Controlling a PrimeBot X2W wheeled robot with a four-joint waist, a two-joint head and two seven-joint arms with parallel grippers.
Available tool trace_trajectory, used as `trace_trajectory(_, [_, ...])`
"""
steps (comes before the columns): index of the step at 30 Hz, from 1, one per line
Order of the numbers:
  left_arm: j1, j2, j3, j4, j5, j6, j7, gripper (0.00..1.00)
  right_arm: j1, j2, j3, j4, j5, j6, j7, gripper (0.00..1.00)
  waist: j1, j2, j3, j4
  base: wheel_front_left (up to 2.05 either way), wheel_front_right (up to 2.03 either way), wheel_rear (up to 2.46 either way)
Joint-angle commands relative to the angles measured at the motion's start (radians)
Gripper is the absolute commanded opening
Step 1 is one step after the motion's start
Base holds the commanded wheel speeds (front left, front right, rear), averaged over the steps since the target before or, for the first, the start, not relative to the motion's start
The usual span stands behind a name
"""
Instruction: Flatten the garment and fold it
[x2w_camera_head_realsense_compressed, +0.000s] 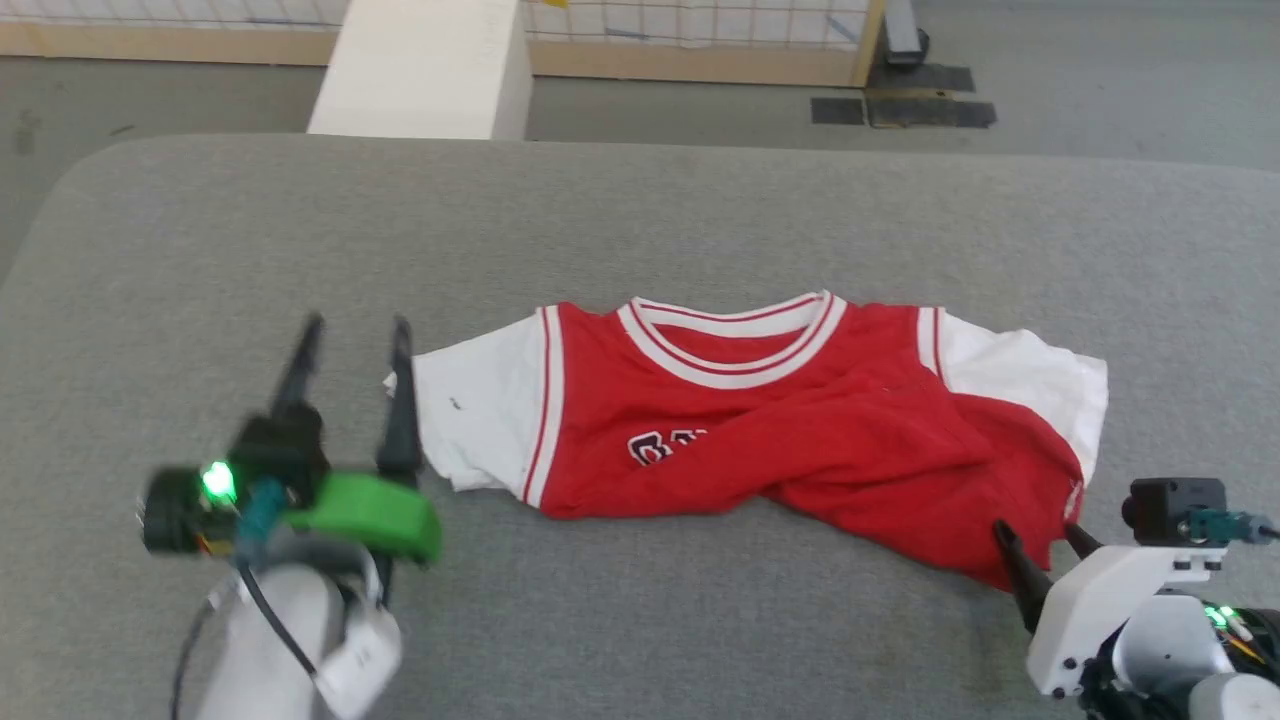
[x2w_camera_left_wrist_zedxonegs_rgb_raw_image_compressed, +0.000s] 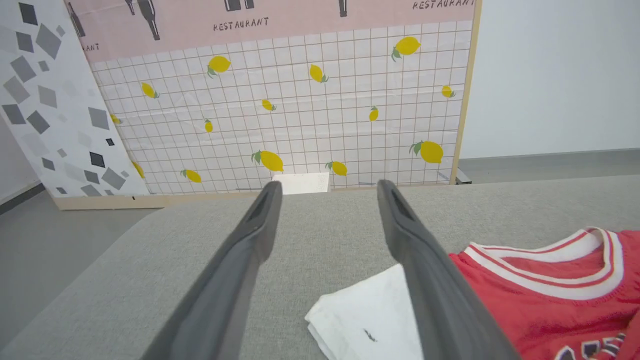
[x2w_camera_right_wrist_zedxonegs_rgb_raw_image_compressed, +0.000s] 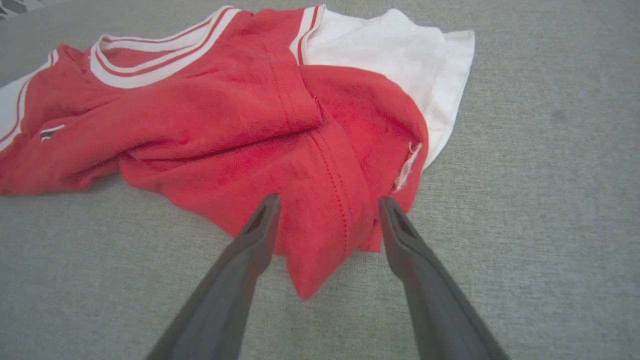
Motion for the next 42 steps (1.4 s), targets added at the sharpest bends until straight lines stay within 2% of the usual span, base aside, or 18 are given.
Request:
trace_trajectory(1, [0.054, -0.014, -0.006, -0.022, 0.015, -0.006, -0.004, 1.0, -0.024, 0.0, -0.019, 0.008, 0.001, 0.004, 0.034, 1.0, 0.0, 0.0, -0.021, 0.033, 0.0, 0.0, 0.0])
trace_trajectory(5, [0.127, -0.044, -0.004, -0.071, 0.022, -0.007, -0.004, 1.0, -0.045, 0.0, -0.045, 0.027, -0.008, 0.004, 0.113, 1.0, 0.0, 0.0, -0.021, 0.059, 0.0, 0.0, 0.0])
trace_trajectory(11, [0.17, -0.069, 0.004, -0.087, 0.027, -0.016, -0.004, 1.0, -0.062, -0.001, -0.034, 0.062, 0.003, 0.004, 0.167, 1.0, 0.0, 0.0, -0.004, 0.08, 0.0, 0.0, 0.0])
trace_trajectory(12, [0.17, -0.07, 0.004, -0.085, 0.029, -0.019, -0.004, 1.0, -0.063, -0.002, -0.031, 0.069, 0.001, 0.004, 0.171, 0.94, 0.0, 0.0, -0.001, 0.081, 0.0, 0.0, 0.0])
trace_trajectory(13, [0.169, -0.072, 0.006, -0.084, 0.03, -0.023, -0.004, 1.0, -0.064, -0.001, -0.031, 0.077, 0.001, 0.004, 0.173, 0.53, 0.0, 0.0, 0.003, 0.083, 0.0, 0.0, 0.0])
trace_trajectory(14, [0.167, -0.074, 0.007, -0.083, 0.031, -0.025, -0.004, 1.0, -0.066, -0.001, -0.03, 0.084, 0.002, 0.004, 0.171, 0.36, 0.0, 0.0, 0.006, 0.084, 0.0, 0.0, 0.0])
trace_trajectory(15, [0.165, -0.076, 0.009, -0.081, 0.031, -0.028, -0.004, 1.0, -0.068, -0.001, -0.028, 0.09, 0.002, 0.004, 0.167, 0.0, 0.0, 0.0, 0.01, 0.085, 0.0, 0.0, 0.0])
trace_trajectory(20, [0.157, -0.08, 0.021, -0.071, 0.036, -0.038, -0.004, 1.0, -0.074, -0.002, -0.002, 0.107, 0.014, 0.004, 0.149, 0.0, 0.0, 0.0, 0.017, 0.079, 0.0, 0.0, 0.0])
trace_trajectory(26, [0.167, -0.087, 0.034, -0.049, 0.04, -0.045, -0.004, 1.0, -0.059, -0.028, 0.135, 0.007, 0.113, 0.004, 0.164, 0.0, 0.0, 0.0, -0.017, 0.062, 0.0, 0.0, 0.0])
trace_trajectory(33, [0.182, -0.102, 0.038, -0.042, 0.038, -0.05, -0.004, 1.0, 0.023, -0.057, 0.319, -0.152, 0.235, 0.004, 0.302, 0.0, 0.0, 0.0, -0.057, 0.056, 0.0, 0.0, 0.0])
trace_trajectory(42, [0.187, -0.113, 0.039, -0.033, 0.038, -0.06, -0.004, 1.0, 0.134, -0.061, 0.456, -0.125, 0.298, 0.004, 0.452, 0.0, 0.0, 0.0, -0.067, 0.073, 0.0, 0.0, 0.0])
